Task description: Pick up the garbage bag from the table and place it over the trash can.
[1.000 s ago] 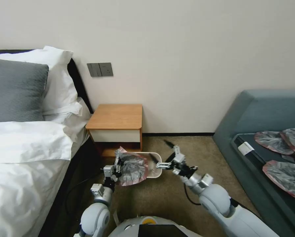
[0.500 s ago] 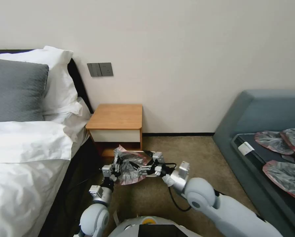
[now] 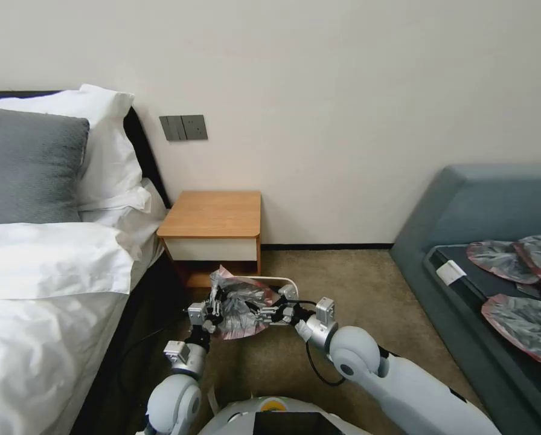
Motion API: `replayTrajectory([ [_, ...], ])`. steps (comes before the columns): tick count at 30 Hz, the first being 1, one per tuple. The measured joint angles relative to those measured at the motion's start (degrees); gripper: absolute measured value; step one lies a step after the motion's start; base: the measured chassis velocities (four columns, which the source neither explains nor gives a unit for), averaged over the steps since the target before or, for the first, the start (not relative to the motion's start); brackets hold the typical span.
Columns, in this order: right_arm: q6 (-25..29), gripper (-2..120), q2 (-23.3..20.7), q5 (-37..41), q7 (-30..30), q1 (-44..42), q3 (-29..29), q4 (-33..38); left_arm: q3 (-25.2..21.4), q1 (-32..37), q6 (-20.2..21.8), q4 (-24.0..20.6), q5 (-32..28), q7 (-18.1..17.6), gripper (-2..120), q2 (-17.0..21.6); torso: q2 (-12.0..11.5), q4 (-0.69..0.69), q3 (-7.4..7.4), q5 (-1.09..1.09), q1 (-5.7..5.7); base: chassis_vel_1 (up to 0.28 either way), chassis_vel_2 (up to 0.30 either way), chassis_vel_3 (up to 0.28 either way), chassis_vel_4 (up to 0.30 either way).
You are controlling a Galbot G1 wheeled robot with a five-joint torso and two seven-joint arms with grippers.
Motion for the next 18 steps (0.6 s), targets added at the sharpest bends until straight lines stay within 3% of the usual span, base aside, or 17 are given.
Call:
replayTrajectory([
  [10,0.39,95,0.92,-0.45,-0.29,1.93,-0.85,-2.8,-0.07,0.27,0.01,-0.29,0.38,0.36,8,-0.03,0.0,0.01,0.0,0.0,0.0,0.0,0.0,0.0,0.0],
  [11,0.57,87,1.15,-0.88,-0.48,1.96,-0.98,-3.19,0.03,0.37,0.01,-0.3,0.47,0.4,8,-0.09,0.0,0.01,0.0,0.0,0.0,0.0,0.0,0.0,0.0],
  [18,1.52,65,1.55,-2.5,-1.54,1.77,-1.05,-3.84,0.29,0.72,-0.22,-0.36,0.78,0.83,8,-0.18,0.0,0.01,0.0,0.0,0.0,0.0,0.0,0.0,0.0],
])
